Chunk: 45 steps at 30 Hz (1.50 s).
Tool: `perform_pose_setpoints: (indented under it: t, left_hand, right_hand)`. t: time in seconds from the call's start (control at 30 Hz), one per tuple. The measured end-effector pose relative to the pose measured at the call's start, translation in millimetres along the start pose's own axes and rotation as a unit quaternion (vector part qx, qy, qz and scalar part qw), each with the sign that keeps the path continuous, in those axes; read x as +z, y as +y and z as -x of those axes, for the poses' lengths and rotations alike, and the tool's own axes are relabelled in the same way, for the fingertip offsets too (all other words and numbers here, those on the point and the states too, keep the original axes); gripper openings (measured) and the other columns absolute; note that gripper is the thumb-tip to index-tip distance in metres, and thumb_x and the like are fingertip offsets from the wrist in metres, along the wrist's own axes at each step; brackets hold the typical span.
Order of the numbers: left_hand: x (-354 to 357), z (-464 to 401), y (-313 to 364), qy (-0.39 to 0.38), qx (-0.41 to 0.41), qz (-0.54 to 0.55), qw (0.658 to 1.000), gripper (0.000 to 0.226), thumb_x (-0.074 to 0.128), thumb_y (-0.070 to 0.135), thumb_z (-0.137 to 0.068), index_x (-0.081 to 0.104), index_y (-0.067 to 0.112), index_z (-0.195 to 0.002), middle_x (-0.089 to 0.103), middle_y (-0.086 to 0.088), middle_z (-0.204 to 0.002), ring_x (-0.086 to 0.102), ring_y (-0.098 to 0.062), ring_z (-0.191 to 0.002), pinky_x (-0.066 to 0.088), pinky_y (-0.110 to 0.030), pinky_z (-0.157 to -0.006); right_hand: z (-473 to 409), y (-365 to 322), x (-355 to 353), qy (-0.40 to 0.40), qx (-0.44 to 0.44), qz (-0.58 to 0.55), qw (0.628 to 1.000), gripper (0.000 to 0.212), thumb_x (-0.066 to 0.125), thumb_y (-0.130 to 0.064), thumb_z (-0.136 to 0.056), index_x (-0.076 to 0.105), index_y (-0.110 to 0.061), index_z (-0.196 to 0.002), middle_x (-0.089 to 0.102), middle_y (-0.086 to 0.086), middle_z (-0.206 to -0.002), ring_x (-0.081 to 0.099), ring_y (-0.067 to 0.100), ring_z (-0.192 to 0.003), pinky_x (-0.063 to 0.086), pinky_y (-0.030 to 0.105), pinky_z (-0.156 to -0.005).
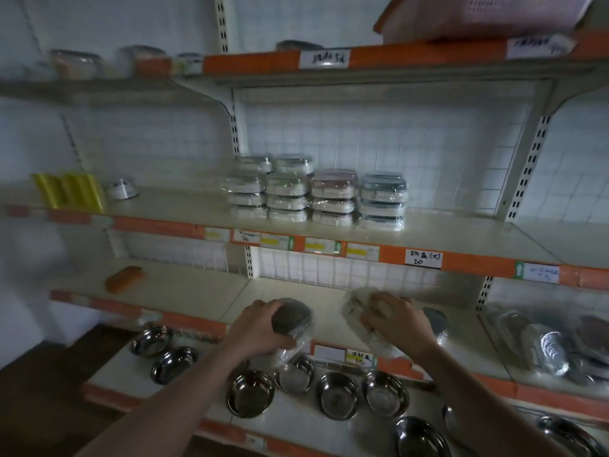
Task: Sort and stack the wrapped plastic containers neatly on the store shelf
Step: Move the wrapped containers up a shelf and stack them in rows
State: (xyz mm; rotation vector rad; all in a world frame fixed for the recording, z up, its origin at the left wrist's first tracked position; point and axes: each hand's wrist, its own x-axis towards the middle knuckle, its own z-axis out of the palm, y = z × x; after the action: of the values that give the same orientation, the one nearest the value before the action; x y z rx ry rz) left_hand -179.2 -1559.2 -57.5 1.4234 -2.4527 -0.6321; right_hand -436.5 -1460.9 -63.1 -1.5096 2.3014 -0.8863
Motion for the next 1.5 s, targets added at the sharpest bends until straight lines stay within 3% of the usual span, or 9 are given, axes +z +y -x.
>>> perform_pose_setpoints:
  t: [0.27,0.4,0.5,0.63,0.77,0.9,1.17,1.33,1.5]
  left_hand:
    - [-82,14,-22,0.041,0.046,0.034,0.998,0.072,0.083,0.033,-0.065,0.050,0.033,-0.130,0.056,0.009,-0.113,0.053,-0.011,-0.099,0.042,-0.021,-0.085]
    - [-106,0,-37,0.053,0.049,0.035,0.997,0.078,0.079,0.050,-0.054,0.050,0.043,-0.126,0.057,0.006,-0.119,0.058,-0.014,-0.104,0.049,-0.028,-0.088]
    - [-125,-14,-46,0.067,0.051,0.032,0.996,0.079,0.080,0.045,-0.059,0.047,0.042,-0.130,0.052,0.006,-0.121,0.054,-0.015,-0.109,0.047,-0.032,-0.092]
    - [-152,-46,-59,0.079,0.058,0.019,0.995,0.076,0.082,0.036,-0.065,0.048,0.036,-0.133,0.052,0.008,-0.123,0.052,-0.012,-0.111,0.044,-0.029,-0.094]
    - [-180,-89,-74,0.096,0.050,0.016,0.994,0.077,0.083,0.035,-0.065,0.048,0.034,-0.134,0.049,0.008,-0.121,0.050,-0.008,-0.108,0.042,-0.023,-0.090]
    - [-209,-129,-86,0.113,0.046,0.009,0.992,0.079,0.085,0.036,-0.063,0.050,0.028,-0.134,0.051,0.007,-0.118,0.051,-0.009,-0.105,0.043,-0.023,-0.088]
    - [-260,-175,-134,0.113,0.035,-0.018,0.993,0.074,0.082,0.037,-0.068,0.047,0.036,-0.133,0.051,0.007,-0.123,0.052,-0.009,-0.108,0.041,-0.017,-0.081]
    - [-282,-207,-170,0.091,0.053,-0.034,0.994,0.069,0.082,0.033,-0.070,0.048,0.037,-0.130,0.050,0.013,-0.116,0.052,-0.005,-0.102,0.039,-0.007,-0.073]
    - [-302,-240,-207,0.076,0.073,-0.042,0.993,0.068,0.082,0.037,-0.068,0.049,0.038,-0.127,0.052,0.010,-0.117,0.054,-0.009,-0.106,0.047,-0.022,-0.084]
  right_hand:
    - [-9,-84,-25,0.016,-0.035,0.016,0.999,0.049,0.066,-0.053,-0.076,0.057,-0.037,-0.122,0.059,0.003,-0.116,0.056,0.020,-0.099,0.047,0.030,-0.076]
    - [-28,-106,-26,0.027,-0.054,0.013,0.998,0.054,0.068,-0.056,-0.071,0.058,-0.039,-0.121,0.061,0.003,-0.118,0.058,0.022,-0.101,0.049,0.033,-0.082]
    - [-51,-117,-23,0.020,-0.064,0.008,0.998,0.055,0.068,-0.059,-0.068,0.058,-0.040,-0.119,0.062,0.002,-0.114,0.060,0.021,-0.099,0.049,0.032,-0.081]
    - [-95,-131,-23,0.022,-0.087,-0.012,0.996,0.063,0.064,-0.065,-0.056,0.061,-0.041,-0.115,0.064,0.001,-0.109,0.061,0.021,-0.097,0.052,0.039,-0.083]
    - [-151,-156,-26,0.030,-0.124,-0.033,0.991,0.050,0.075,-0.047,-0.067,0.063,-0.037,-0.115,0.067,-0.003,-0.105,0.063,0.018,-0.092,0.053,0.037,-0.081]
    - [-213,-188,-28,0.030,-0.159,-0.040,0.986,0.058,0.075,-0.048,-0.063,0.062,-0.036,-0.118,0.064,-0.001,-0.113,0.061,0.020,-0.099,0.051,0.038,-0.085]
    - [-300,-269,-17,0.002,-0.208,-0.031,0.978,0.051,0.073,-0.040,-0.075,0.058,-0.031,-0.123,0.058,-0.002,-0.108,0.056,0.014,-0.083,0.045,0.022,-0.065]
    - [-345,-312,10,-0.015,-0.214,-0.014,0.977,0.052,0.070,-0.044,-0.079,0.055,-0.029,-0.126,0.054,0.000,-0.111,0.053,0.015,-0.088,0.042,0.023,-0.067]
    - [-390,-344,40,-0.050,-0.211,-0.025,0.976,0.055,0.071,-0.039,-0.078,0.052,-0.025,-0.129,0.055,0.002,-0.114,0.054,0.016,-0.092,0.046,0.026,-0.074]
